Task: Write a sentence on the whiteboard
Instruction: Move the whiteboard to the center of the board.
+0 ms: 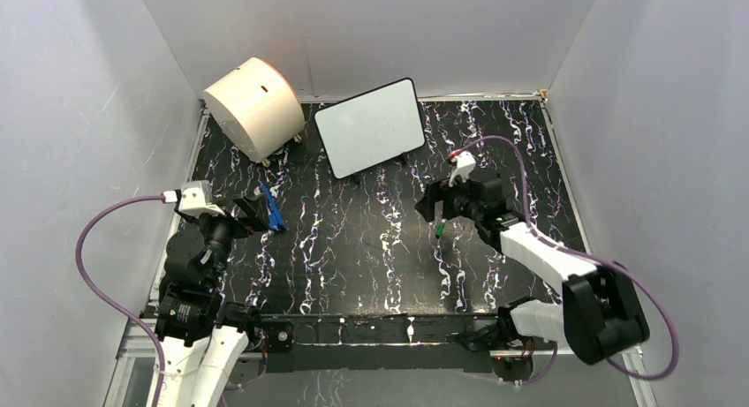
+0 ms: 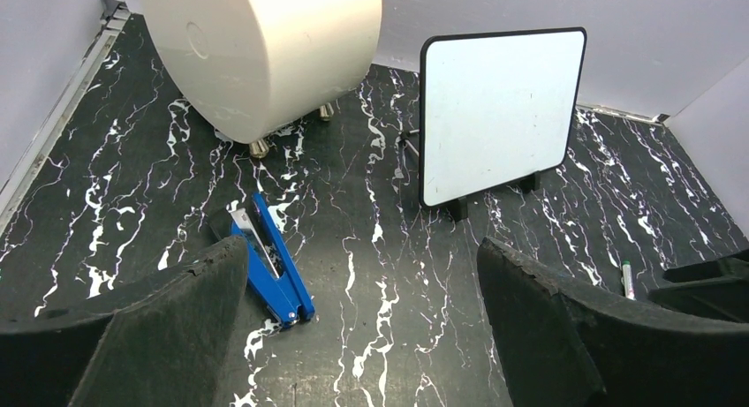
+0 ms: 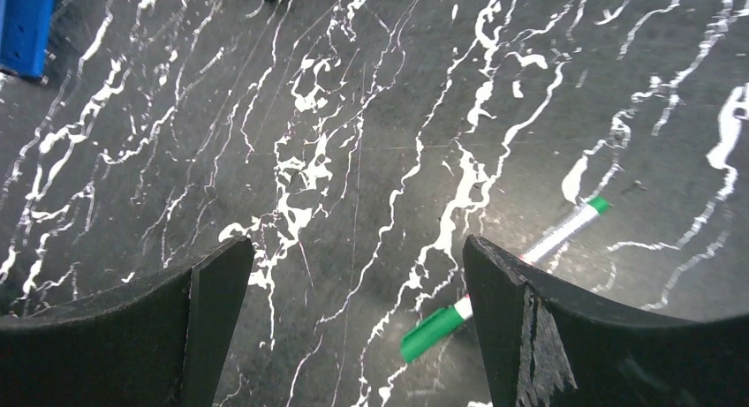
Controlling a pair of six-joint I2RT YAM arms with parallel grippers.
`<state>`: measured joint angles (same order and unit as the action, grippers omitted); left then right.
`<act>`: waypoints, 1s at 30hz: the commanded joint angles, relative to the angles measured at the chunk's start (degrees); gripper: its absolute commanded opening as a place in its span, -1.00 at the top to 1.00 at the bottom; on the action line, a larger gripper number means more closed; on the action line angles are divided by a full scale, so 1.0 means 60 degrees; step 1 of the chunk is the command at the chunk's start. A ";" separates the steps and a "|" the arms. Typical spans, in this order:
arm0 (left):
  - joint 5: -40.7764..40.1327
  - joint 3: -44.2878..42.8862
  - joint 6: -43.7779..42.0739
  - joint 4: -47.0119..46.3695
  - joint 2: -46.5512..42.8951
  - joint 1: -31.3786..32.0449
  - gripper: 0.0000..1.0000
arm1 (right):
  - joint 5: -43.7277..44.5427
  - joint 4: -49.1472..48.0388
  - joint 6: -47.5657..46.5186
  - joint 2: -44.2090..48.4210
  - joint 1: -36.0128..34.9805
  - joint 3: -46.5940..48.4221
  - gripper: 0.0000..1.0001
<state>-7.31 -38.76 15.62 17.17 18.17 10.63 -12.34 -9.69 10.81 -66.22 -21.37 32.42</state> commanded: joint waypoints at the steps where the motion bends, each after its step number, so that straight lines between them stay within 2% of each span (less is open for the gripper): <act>1: -0.0031 0.0058 -0.0054 -0.0098 0.0100 0.0029 -0.97 | 0.0710 -0.1672 -0.0288 -0.1293 -0.0650 0.0873 -0.94; 10: 0.0196 0.0091 -0.0136 -0.0135 0.0177 0.0024 -0.97 | 0.1472 -0.2883 -0.0879 -0.3933 -0.0958 0.2077 -0.82; 21: 0.0262 0.0037 -0.0272 -0.0146 0.0294 0.0027 -0.97 | 0.1668 -0.2835 -0.1536 -0.7029 -0.0631 0.4665 -0.26; 26: 0.0295 0.0031 -0.0317 -0.0151 0.0241 0.0022 -0.97 | 0.1688 -0.2769 -0.1725 -0.7942 -0.0622 0.5610 -0.10; 30: 0.0370 0.0051 -0.0343 -0.0151 0.0223 0.0022 -0.97 | 0.1788 -0.2903 -0.1787 -0.8360 -0.0618 0.5945 -0.07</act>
<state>-6.07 -38.68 14.52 17.17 19.44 10.63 -2.31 -23.79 1.61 -114.91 -25.08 64.42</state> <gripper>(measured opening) 0.983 0.542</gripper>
